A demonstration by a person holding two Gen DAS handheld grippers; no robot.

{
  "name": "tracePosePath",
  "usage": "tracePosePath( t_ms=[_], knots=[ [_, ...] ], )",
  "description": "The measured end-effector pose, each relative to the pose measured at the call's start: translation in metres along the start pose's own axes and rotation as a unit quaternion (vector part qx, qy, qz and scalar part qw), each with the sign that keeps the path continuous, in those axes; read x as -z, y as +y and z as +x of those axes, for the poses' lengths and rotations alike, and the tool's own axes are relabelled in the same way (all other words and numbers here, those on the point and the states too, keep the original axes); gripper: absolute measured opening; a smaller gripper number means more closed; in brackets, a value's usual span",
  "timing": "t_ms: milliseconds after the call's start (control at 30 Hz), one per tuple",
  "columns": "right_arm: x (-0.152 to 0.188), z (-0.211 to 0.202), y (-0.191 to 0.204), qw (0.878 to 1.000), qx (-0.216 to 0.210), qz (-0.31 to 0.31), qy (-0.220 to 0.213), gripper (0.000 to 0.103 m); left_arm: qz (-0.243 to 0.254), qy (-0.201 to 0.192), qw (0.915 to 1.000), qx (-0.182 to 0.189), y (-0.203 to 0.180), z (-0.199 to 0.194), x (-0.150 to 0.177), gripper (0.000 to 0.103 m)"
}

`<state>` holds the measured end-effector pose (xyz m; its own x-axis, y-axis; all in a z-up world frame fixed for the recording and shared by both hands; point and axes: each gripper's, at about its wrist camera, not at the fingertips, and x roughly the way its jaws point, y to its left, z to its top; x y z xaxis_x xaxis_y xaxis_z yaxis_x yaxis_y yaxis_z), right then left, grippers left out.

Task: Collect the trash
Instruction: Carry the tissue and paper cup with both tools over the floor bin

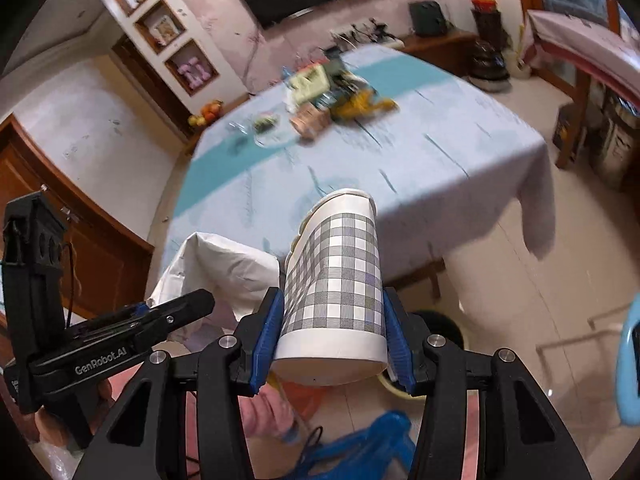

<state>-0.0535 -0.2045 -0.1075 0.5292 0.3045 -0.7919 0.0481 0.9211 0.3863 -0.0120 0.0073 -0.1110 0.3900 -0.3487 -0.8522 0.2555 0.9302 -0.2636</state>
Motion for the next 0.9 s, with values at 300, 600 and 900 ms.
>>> tracePosePath(
  t_ms=[300,600,900],
  knots=[
    [0.025,0.044,-0.066,0.997,0.026,0.057,0.043,0.049,0.066,0.064,0.9956,-0.018,-0.03,0.079,0.023,0.035],
    [0.038,0.12,-0.118,0.99,0.047,0.081,0.106,0.049,0.063,0.143,0.9875,-0.021,-0.03,0.173,0.036,0.036],
    [0.06,0.21,-0.165,0.98,0.079,0.09,0.157,0.049,0.053,0.191,0.9795,-0.034,-0.014,0.274,0.052,0.037]
  ],
)
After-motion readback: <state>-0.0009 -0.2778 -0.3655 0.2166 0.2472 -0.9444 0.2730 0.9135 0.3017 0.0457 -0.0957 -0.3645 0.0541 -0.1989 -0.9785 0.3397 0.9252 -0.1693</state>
